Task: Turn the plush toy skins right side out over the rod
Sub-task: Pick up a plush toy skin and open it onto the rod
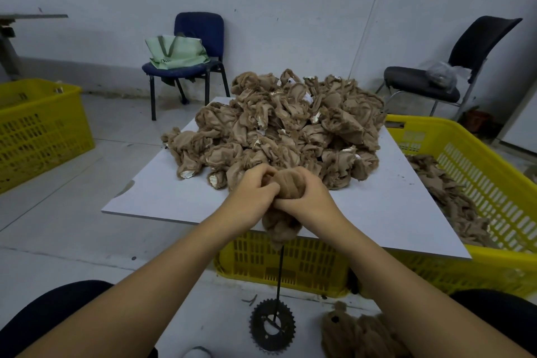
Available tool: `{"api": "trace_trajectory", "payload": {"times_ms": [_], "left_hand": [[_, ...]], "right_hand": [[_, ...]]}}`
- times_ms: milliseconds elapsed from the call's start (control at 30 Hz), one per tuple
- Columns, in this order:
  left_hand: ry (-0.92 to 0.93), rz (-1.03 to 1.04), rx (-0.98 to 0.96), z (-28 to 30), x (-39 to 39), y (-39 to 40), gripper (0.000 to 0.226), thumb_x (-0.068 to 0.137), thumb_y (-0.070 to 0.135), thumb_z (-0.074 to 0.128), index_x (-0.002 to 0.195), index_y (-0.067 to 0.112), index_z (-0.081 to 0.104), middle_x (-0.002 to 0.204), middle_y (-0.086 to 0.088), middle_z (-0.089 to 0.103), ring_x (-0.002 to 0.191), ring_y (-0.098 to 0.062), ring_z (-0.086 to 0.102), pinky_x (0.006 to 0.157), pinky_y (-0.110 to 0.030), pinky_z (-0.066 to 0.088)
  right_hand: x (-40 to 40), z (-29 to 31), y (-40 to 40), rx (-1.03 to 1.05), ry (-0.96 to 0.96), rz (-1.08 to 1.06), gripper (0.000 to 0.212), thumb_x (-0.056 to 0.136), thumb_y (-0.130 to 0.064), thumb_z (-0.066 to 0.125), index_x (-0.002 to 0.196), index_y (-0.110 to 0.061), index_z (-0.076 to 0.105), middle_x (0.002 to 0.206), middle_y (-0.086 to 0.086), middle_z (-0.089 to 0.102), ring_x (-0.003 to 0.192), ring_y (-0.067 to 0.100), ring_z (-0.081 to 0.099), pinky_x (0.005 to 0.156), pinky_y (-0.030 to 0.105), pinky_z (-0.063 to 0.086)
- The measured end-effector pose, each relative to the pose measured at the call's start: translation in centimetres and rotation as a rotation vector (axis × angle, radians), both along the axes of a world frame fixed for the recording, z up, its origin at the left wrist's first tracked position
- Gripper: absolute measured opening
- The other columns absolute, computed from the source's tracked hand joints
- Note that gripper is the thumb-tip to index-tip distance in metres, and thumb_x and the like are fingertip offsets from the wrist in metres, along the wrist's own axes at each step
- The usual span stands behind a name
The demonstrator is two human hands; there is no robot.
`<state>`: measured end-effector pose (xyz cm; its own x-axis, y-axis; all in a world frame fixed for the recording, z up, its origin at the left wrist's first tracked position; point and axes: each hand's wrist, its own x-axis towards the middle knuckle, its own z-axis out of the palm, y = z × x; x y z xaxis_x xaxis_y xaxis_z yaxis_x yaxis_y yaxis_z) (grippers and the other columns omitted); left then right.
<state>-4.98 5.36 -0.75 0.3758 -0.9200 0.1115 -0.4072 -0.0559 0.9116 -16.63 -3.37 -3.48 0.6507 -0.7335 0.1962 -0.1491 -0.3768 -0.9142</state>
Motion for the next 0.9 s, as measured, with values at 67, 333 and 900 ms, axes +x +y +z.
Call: {"api": "trace_trajectory", "payload": {"times_ms": [67,333,900], "left_hand": [[-0.173,-0.002,-0.154,-0.3,-0.4,0.4,0.021,0.092,0.002,0.053,0.103,0.017,0.063,0.100,0.002,0.059,0.089,-0.010,0.058,0.074,-0.022,0.049],[-0.420,-0.095,-0.421,-1.5,-0.5,0.5,0.025,0.089,-0.001,0.061,0.109,0.015,0.067,0.095,0.010,0.050,0.093,-0.006,0.053,0.080,-0.012,0.040],[-0.023,0.226,-0.341,-1.5,-0.2,-0.4,0.019,0.104,0.006,0.046,0.090,0.004,0.059,0.084,-0.012,0.061,0.076,-0.024,0.059,0.068,-0.038,0.052]], "right_hand": [[0.0,0.1,0.5,0.065,-0.116,0.033,0.039,0.069,-0.004,0.081,0.097,-0.022,0.060,0.085,-0.008,0.066,0.078,0.001,0.066,0.067,0.021,0.054],[-0.2,-0.3,-0.2,0.012,-0.210,0.114,0.048,0.062,-0.016,0.078,0.102,-0.019,0.052,0.091,0.004,0.062,0.078,0.014,0.063,0.064,0.033,0.057],[1.3,2.0,-0.7,-0.320,0.085,-0.082,0.048,0.057,-0.028,0.090,0.090,-0.020,0.056,0.088,-0.003,0.061,0.079,0.011,0.060,0.062,0.029,0.052]]}}
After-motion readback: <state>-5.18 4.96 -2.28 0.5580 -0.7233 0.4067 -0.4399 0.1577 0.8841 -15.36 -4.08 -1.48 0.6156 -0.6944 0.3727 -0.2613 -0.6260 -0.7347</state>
